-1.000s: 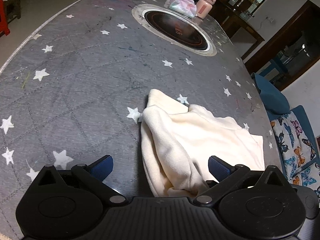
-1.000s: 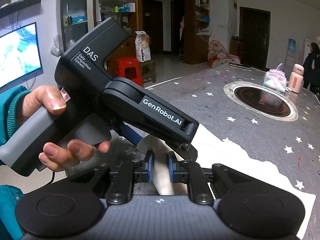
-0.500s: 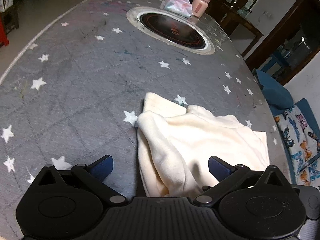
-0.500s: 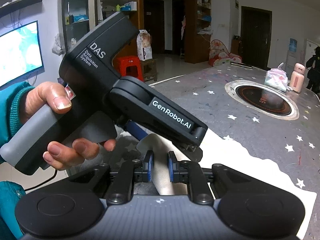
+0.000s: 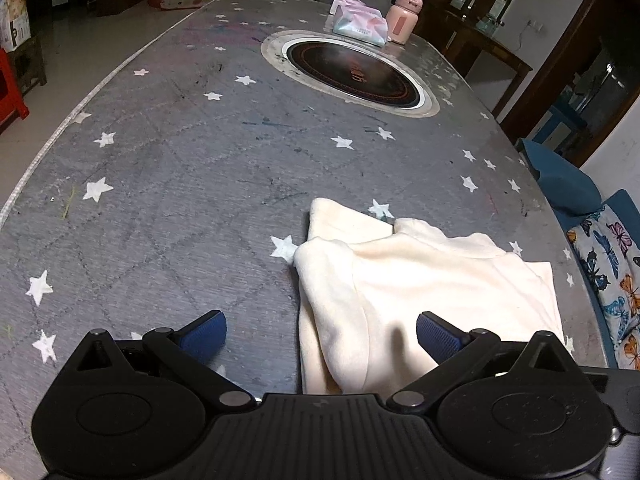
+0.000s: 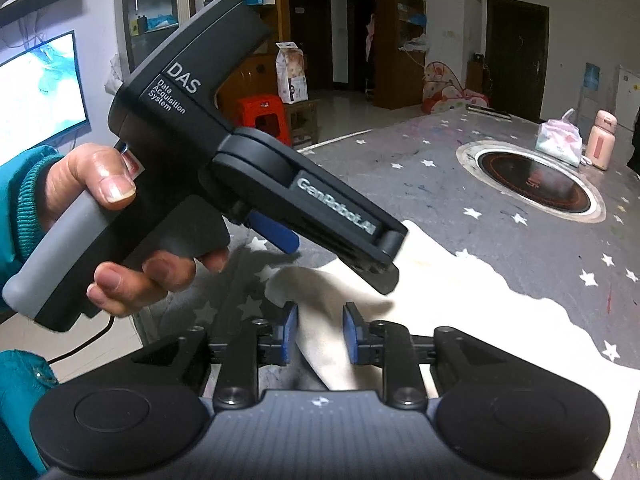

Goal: Fold clothes
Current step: 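Lower the held edge onto the stack with the right tool and release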

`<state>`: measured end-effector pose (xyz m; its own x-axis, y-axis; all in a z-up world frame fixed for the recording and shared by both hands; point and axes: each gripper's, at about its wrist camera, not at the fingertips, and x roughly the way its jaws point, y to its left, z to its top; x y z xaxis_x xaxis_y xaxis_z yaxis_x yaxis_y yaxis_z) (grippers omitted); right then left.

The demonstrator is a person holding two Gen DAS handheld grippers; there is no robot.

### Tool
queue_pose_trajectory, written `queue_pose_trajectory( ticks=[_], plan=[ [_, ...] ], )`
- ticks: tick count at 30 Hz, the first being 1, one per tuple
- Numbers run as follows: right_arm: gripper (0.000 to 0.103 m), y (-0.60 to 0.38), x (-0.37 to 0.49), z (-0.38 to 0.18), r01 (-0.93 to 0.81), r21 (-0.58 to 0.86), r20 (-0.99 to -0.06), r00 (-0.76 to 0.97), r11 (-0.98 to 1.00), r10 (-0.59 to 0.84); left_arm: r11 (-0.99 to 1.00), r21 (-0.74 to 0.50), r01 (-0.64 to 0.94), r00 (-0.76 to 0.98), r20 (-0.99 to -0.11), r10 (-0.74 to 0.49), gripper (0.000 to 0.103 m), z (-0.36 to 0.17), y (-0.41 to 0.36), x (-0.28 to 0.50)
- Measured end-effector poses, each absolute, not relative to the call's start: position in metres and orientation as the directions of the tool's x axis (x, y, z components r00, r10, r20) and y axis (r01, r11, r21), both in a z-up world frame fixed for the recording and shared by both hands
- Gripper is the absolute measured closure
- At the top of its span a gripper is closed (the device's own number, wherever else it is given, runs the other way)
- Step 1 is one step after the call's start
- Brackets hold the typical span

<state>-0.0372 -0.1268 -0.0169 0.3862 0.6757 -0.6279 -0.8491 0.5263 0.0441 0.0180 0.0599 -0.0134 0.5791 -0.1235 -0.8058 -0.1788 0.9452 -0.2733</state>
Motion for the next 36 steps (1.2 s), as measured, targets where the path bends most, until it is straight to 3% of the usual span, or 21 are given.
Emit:
queue_pose_trajectory(
  ticks=[20, 36],
  plan=[
    [0.073, -0.223, 0.028, -0.035, -0.563, 0.079, -0.667, 0.584, 0.823, 0.463, 0.959, -0.220, -0.178, 0.580, -0.811, -0.078, 0.001, -0.017, 0.058, 0.018],
    [0.069, -0.215, 0.064, -0.038, -0.516, 0.080, -0.687, 0.592, 0.853, 0.422, 0.975, -0.134, -0.178, 0.592, -0.806, -0.002, 0.001, -0.017, 0.061, 0.036]
  ],
)
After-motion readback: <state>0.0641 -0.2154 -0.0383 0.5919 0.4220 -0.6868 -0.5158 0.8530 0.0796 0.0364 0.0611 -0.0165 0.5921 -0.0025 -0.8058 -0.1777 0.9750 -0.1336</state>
